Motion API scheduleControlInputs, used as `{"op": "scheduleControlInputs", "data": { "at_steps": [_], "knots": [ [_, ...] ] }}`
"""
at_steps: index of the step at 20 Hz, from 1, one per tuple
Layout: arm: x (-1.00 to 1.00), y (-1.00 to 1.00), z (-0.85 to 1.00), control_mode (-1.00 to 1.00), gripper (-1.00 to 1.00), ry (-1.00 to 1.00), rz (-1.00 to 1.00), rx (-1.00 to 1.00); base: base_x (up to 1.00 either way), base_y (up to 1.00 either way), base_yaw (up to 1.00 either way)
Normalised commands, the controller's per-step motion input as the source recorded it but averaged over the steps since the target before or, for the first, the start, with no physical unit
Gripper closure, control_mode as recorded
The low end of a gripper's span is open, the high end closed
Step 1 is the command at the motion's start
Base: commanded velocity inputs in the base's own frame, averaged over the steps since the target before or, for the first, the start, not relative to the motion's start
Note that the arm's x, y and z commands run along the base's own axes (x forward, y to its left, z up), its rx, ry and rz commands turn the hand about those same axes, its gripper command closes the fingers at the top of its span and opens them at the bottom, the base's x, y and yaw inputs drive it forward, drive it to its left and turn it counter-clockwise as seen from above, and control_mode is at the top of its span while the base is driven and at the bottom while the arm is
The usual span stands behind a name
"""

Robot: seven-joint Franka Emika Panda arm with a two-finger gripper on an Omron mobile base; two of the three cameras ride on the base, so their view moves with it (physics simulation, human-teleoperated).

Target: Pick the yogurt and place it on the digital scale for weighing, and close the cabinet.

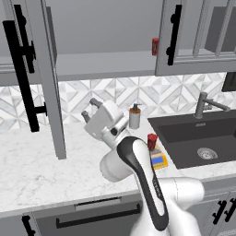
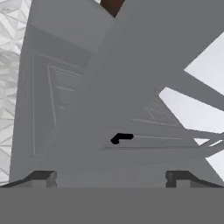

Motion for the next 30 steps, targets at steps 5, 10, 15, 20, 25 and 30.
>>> {"op": "scheduleControlInputs", "data": {
  "at_steps": [5, 10, 15, 20, 25, 30],
  "knots": [
    [-0.22, 0.47, -0.35, -1.00, -1.00, -0.06, -0.06, 0.15, 0.00, 0.00, 0.00],
    [-0.40, 0.39, -0.46, -1.00, -1.00, -0.10, -0.19, 0.12, 0.00, 0.00, 0.00],
    [-0.29, 0.10, -0.59, -1.00, -1.00, 0.00, -0.08, 0.07, 0.00, 0.00, 0.00],
    [-0.20, 0.00, -0.21, -1.00, -1.00, -0.02, 0.00, 0.01, 0.00, 0.00, 0.00],
    [-0.25, 0.03, 0.00, -1.00, -1.00, 0.00, 0.00, 0.00, 0.00, 0.00, 0.00],
    [-0.41, 0.26, 0.00, -1.00, -1.00, 0.00, -0.03, 0.00, 0.00, 0.00, 0.00]
  ]
}}
